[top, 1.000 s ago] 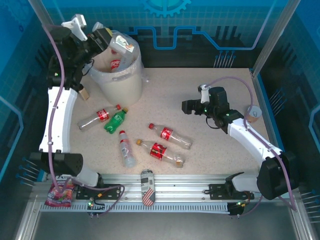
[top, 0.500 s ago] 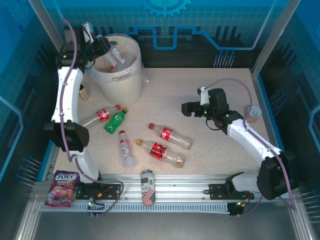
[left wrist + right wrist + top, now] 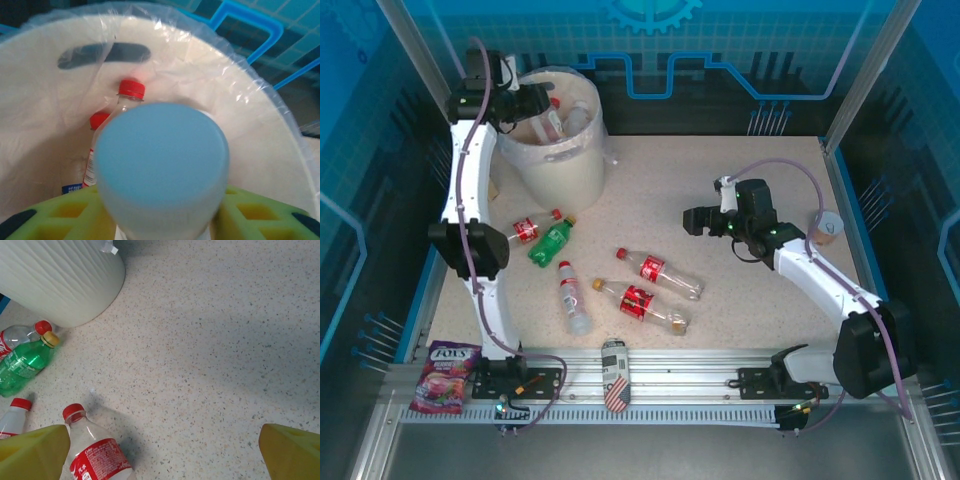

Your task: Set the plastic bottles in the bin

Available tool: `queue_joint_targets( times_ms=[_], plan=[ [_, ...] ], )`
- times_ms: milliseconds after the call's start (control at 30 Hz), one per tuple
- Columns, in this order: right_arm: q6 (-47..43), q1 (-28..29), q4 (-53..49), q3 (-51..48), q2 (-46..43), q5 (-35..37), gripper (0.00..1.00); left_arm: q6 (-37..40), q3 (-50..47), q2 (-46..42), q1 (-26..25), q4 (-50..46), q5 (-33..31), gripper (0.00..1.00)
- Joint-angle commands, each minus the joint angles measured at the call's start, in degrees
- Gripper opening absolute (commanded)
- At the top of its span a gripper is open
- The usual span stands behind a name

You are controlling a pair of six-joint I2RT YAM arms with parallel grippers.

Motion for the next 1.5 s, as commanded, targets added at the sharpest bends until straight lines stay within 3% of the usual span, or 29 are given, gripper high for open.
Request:
queue_joint_targets(
  times_ms=[0,100,167,567,833,900,1167,1467],
  plan=[
    [0.82,-0.18,1.15,-0.42,1.08,-1.31,0.98,2.56,1.98,1.85,0.41,-4.52,2.28,0.58],
    [1.36,0.05,1.78,-0.31,2.06,-1.89,0.98,3.38,1.85,2.65,0.32,-4.26,4.23,0.77],
    [1.47,0.37,2.05,-0.16,2.52,-1.98,0.98,3.4,1.78,2.8,0.32,-3.72,4.86,0.82],
    [0.23,1.21,0.44,0.81,3.28,-1.29,0.98,3.23,1.54,1.11,0.24,-2.5,5.34,0.87],
    [-11.02,2.75,-15.66,6.04,2.47,-3.31,0.98,3.15,-1.3,-6.47,0.25,-2.7,4.86,0.89],
    [-13.37,3.79,-21.8,8.28,3.26,-3.61,0.99,2.53,-5.57,-10.72,0.22,-0.76,5.89,0.89],
    [-19.78,10.09,-34.2,11.69,6.89,7.03,1.0,-6.24,-32.05,-31.36,0.03,15.97,14.66,0.89],
    [-22.42,14.42,-34.39,11.91,14.54,7.29,1.0,-16.39,-56.1,-44.71,-6.74,24.94,20.3,0.9]
  ],
)
